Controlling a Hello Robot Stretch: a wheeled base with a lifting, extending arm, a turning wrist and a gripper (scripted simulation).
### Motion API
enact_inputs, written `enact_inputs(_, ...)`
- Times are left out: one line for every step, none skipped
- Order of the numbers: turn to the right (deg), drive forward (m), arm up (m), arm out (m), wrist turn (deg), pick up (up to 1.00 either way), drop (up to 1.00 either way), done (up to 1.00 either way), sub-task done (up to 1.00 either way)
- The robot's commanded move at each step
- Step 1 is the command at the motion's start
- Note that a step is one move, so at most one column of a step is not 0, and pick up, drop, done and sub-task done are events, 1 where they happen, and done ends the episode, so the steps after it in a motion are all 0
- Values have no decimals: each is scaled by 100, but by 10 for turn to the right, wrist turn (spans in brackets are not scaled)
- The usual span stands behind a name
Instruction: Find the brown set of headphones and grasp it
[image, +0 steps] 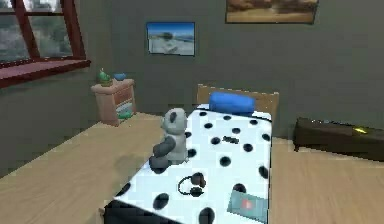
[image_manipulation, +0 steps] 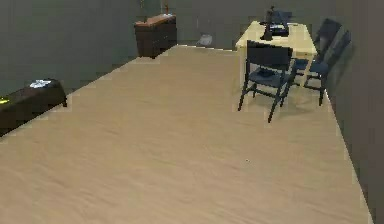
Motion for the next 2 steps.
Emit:
enact_inputs(450,0,0,0,0,0,0,0,0)
enact_inputs(60,0,0,0,0,0,0,0,0)
